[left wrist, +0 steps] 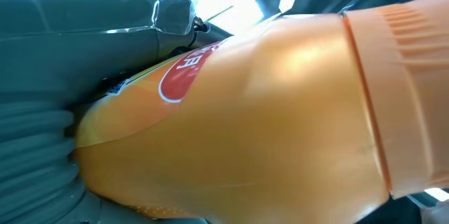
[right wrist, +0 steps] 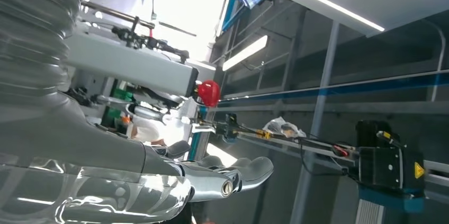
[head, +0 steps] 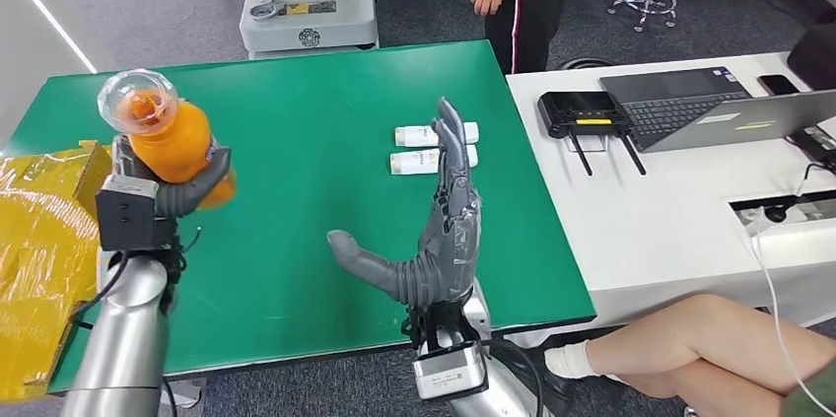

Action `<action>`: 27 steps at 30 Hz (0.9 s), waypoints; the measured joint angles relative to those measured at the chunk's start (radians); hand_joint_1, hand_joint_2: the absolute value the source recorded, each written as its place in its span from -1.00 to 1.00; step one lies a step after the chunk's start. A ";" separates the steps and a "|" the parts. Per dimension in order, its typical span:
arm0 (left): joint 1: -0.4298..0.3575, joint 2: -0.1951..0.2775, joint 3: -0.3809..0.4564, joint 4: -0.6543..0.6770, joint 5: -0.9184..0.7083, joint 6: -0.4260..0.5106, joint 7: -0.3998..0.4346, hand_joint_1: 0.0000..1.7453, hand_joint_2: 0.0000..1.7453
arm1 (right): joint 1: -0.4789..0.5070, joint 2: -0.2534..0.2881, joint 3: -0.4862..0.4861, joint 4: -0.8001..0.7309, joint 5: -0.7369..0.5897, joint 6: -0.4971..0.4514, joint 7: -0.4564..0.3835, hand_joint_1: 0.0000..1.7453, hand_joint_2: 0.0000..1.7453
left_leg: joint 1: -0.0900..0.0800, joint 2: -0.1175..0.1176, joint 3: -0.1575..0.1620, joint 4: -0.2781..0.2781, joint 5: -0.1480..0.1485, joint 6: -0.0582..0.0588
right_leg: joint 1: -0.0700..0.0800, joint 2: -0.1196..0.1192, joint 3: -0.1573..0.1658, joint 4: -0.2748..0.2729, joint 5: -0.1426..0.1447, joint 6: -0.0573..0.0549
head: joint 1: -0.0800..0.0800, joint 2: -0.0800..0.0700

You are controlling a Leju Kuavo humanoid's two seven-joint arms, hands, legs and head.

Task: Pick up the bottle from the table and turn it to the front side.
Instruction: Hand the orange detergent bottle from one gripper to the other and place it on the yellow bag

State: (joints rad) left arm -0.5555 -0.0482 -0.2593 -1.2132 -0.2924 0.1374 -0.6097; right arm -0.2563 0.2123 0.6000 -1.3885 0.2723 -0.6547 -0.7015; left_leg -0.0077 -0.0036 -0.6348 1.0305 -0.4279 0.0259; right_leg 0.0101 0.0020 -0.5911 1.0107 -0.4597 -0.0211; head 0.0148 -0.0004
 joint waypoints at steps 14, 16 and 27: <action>-0.112 0.264 0.000 0.073 -0.215 -0.106 -0.083 1.00 1.00 | 0.058 -0.027 0.008 -0.029 0.010 0.007 0.000 -1.00 1.00 | 0.000 0.001 0.000 0.000 0.000 0.000 | 0.000 0.001 -0.001 0.000 -0.001 -0.002 | 0.000 0.000; -0.125 0.276 -0.003 0.093 -0.241 -0.112 -0.080 1.00 1.00 | 0.063 -0.027 0.008 -0.032 0.014 0.008 0.000 -1.00 1.00 | 0.000 0.001 0.000 0.000 0.000 0.000 | 0.000 0.001 -0.001 0.000 -0.001 -0.002 | 0.000 0.000; -0.224 0.376 -0.109 0.261 -0.407 -0.209 -0.036 1.00 1.00 | 0.076 -0.029 0.007 -0.042 0.022 0.028 0.008 -1.00 1.00 | 0.000 0.004 0.000 0.000 0.000 -0.001 | 0.000 0.003 -0.002 0.001 0.000 -0.003 | 0.000 0.000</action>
State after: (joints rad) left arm -0.7794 0.3274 -0.3681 -0.9527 -0.6996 -0.0714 -0.6457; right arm -0.1807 0.1828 0.6073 -1.4309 0.2943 -0.6268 -0.6936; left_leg -0.0077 0.0002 -0.6350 1.0302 -0.4278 0.0253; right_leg 0.0101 0.0048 -0.5928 1.0113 -0.4600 -0.0240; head 0.0152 -0.0004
